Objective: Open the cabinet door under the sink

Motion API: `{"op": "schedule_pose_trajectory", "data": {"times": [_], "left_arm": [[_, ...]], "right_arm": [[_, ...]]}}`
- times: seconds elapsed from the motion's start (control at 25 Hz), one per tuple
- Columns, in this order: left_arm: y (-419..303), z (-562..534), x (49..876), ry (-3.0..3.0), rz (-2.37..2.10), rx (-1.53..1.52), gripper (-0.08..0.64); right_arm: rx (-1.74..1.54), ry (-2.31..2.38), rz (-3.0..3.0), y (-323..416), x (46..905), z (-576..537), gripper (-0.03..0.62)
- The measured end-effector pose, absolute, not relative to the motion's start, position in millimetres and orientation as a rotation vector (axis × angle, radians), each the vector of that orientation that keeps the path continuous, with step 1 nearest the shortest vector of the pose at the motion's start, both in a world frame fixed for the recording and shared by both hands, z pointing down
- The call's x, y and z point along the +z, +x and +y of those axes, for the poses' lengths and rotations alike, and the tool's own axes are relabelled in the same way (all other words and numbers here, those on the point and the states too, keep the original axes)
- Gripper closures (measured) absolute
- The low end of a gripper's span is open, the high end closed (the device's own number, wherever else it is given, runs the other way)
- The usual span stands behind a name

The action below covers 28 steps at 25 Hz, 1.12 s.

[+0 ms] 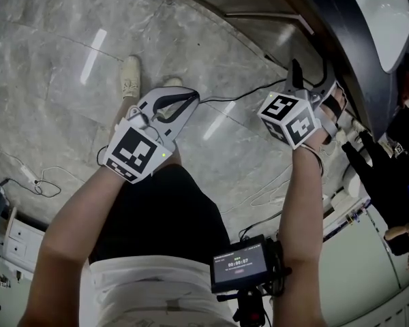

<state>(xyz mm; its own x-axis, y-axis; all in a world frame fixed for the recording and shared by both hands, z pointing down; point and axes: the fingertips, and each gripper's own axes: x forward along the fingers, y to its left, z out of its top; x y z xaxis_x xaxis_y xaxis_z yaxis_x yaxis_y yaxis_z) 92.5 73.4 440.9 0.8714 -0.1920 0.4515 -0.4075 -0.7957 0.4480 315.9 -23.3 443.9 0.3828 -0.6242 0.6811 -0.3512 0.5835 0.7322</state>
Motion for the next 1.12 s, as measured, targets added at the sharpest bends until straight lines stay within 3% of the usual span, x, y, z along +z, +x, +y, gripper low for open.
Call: {"op": "schedule_pose_trajectory", "data": {"times": [0.56, 0.8, 1.12], "left_arm": [[75.9, 66.6, 438.5, 2.508, -0.418, 0.543, 0.549], [74.5, 69.4, 430.6, 2.523, -0.412, 0.548, 0.549], [74.7, 67.9, 426.6, 2.529, -0.393, 0.556, 0.549]], "right_arm": [[-0.184, 0.822, -1.244, 298.9, 443.3, 12.3, 0.281], [-0.23, 0.815, -1.251, 295.6, 426.9, 27.1, 0.379], [-0.274, 0.779, -1.249, 295.3, 421.0, 39.0, 0.445]]}}
